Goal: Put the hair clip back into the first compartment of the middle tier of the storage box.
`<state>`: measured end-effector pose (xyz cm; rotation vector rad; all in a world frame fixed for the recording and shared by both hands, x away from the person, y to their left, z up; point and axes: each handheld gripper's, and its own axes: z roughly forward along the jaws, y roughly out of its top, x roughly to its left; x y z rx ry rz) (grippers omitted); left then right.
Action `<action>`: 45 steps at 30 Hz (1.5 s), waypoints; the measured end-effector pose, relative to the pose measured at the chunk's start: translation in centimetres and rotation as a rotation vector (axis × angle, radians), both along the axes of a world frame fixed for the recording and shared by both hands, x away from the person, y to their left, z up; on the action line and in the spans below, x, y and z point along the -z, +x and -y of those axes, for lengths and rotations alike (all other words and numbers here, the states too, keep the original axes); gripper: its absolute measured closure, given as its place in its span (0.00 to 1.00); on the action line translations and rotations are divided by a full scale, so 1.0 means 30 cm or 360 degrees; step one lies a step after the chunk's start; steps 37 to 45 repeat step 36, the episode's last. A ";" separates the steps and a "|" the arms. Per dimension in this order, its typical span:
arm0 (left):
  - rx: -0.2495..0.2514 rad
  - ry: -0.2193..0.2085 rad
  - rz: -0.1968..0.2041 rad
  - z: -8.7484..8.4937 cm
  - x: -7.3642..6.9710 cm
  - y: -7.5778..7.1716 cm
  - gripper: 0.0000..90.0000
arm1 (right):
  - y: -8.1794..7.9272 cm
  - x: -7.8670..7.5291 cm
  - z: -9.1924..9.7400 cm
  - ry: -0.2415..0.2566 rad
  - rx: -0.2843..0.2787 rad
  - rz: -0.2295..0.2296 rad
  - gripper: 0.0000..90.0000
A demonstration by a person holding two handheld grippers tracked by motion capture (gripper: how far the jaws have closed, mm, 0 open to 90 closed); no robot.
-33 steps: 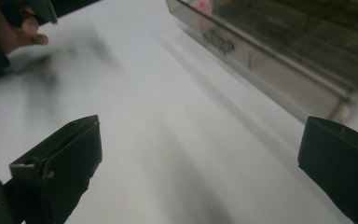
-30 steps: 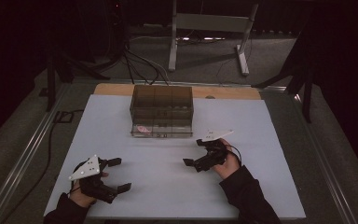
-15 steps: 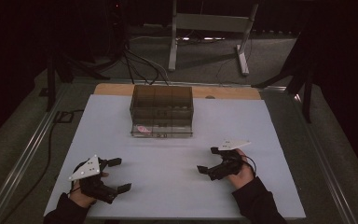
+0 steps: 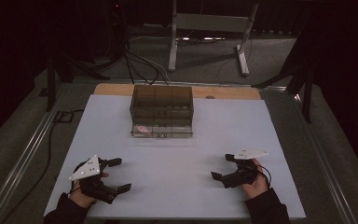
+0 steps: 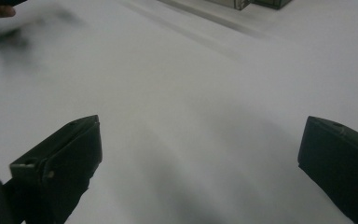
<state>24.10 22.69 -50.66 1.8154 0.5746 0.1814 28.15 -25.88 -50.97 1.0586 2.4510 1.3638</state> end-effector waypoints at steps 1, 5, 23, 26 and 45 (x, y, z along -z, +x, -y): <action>0.0000 0.0001 -0.0001 0.000 0.001 0.001 0.01 | -0.006 0.003 0.008 0.0008 -0.0002 0.0001 0.00; -0.0001 0.0000 0.0001 0.000 0.001 0.001 0.01 | -0.028 0.005 0.037 -0.0012 0.0021 0.0017 0.00; -0.0004 -0.0003 0.0006 -0.001 0.002 0.000 0.01 | -0.080 0.025 0.144 -0.0012 0.0168 0.0020 0.00; -0.0002 -0.0001 0.0002 0.001 0.005 0.001 0.01 | -0.077 0.024 0.147 0.0010 0.0175 0.0024 0.00; -0.0007 -0.0003 0.0003 0.000 0.003 0.001 0.01 | -0.075 0.030 0.142 -0.0002 0.0160 0.0012 0.00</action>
